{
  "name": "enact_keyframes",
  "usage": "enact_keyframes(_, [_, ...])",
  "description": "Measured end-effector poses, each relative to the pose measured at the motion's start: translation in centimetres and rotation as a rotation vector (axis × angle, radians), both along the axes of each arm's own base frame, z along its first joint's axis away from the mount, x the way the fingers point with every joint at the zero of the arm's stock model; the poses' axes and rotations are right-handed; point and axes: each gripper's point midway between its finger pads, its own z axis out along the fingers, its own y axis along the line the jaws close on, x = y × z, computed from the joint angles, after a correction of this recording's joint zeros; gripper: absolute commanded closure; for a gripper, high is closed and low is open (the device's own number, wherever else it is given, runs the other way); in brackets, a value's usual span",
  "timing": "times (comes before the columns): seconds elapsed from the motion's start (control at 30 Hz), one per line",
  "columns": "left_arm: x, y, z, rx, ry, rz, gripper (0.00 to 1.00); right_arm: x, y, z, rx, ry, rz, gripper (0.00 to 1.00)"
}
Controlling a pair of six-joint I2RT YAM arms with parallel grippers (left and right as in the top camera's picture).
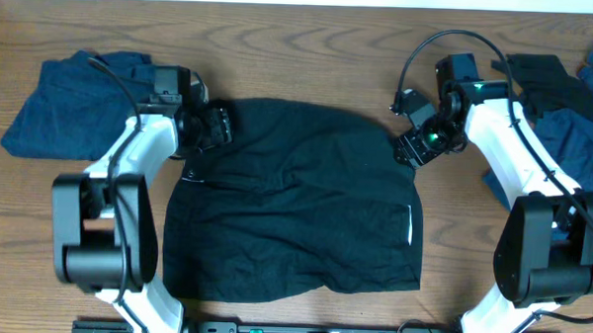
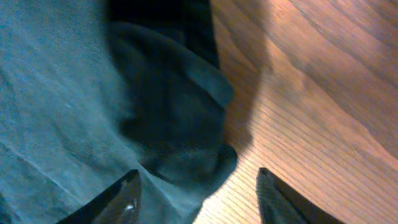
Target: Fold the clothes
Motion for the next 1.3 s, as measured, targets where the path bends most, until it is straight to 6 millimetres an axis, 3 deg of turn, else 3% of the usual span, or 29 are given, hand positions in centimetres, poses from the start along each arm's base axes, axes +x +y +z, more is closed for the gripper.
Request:
enact_keyframes(0.03, [-0.1,0.0,-0.7,-0.001,0.015,0.000,0.27,0.0,0.3,0.0,0.006,0.000,0.012,0.68])
enact_keyframes(0.07, [0.0,0.0,-1.0,-0.004,0.018,0.000,0.27,-0.1,0.6,-0.2,0.012,0.004,0.023,0.89])
enact_keyframes(0.1, [0.2,0.0,-0.9,-0.003,0.009,0.001,0.27,-0.2,0.9,-0.4,0.018,0.009,0.032,0.99])
enact_keyframes(0.27, [0.4,0.2,-1.1,0.007,0.006,0.004,0.27,0.1,1.7,-1.9,0.027,0.026,0.043,0.99])
enact_keyframes(0.43, [0.4,0.3,-1.1,0.020,0.007,0.007,0.27,3.2,0.6,-1.6,-0.041,-0.067,-0.087,0.99])
enact_keyframes(0.5, [0.4,0.4,-1.1,0.024,0.006,0.007,0.27,5.1,-0.5,-0.2,-0.087,-0.120,-0.169,0.99])
enact_keyframes(0.63, [0.4,0.4,-1.1,0.029,0.006,0.009,0.27,11.3,-3.0,6.6,-0.129,-0.340,-0.361,0.99])
enact_keyframes(0.67, [0.5,0.6,-1.1,0.034,0.006,0.012,0.27,12.8,-3.7,8.7,-0.127,-0.407,-0.407,0.83])
enact_keyframes(0.73, [0.5,0.8,-1.2,0.044,0.006,0.021,0.27,14.6,-4.8,11.9,-0.117,-0.501,-0.481,0.68])
enact_keyframes(0.83, [0.7,1.1,-1.2,0.055,0.003,0.046,0.26,14.8,-6.3,14.0,-0.124,-0.544,-0.548,0.65])
enact_keyframes(0.97, [1.0,1.4,-1.2,0.062,-0.002,0.079,0.26,12.6,-6.5,11.8,-0.163,-0.438,-0.553,0.68])
enact_keyframes(1.07, [1.1,1.8,-1.3,0.083,-0.003,0.100,0.26,9.6,-6.3,8.1,-0.185,-0.292,-0.531,0.70])
enact_keyframes(1.17, [1.1,2.8,-1.4,0.126,0.002,0.146,0.26,7.2,-5.0,4.1,-0.135,-0.171,-0.498,0.68])
enact_keyframes(1.3, [0.4,4.5,-1.7,0.194,0.036,0.252,0.26,5.4,-2.2,-0.1,0.011,-0.085,-0.463,0.63])
